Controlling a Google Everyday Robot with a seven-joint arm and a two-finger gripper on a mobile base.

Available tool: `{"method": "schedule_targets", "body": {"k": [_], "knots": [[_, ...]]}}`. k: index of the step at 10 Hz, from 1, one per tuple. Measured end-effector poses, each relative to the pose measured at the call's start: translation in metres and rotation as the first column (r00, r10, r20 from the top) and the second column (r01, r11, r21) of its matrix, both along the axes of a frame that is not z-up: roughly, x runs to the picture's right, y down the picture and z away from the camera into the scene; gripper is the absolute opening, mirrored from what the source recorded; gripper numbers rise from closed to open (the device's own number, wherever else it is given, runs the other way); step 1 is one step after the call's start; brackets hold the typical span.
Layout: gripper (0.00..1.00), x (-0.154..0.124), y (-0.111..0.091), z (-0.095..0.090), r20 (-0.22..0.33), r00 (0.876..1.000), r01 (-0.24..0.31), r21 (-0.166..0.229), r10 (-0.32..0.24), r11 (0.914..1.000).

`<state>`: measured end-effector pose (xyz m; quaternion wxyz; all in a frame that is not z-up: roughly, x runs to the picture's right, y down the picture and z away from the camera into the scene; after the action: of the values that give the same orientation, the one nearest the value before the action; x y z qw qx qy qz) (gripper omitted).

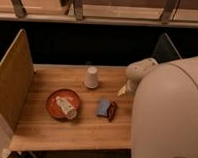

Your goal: Place the white sponge in the ceramic bowl

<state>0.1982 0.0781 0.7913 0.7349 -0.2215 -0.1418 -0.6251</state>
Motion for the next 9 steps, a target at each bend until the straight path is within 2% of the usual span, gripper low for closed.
{"method": "schedule_targets", "body": {"k": [4,7,9], "knots": [[0.8,0.0,-0.001,0.0,0.0,1.0,0.009,0.002,-0.009,1.0],[0.8,-0.031,-0.016,0.004,0.032,0.993,0.115,0.028,-0.116,0.993],[0.8,-0.063,-0.017,0.007,0.073,0.98,0.185,0.036,-0.187,0.982]]}}
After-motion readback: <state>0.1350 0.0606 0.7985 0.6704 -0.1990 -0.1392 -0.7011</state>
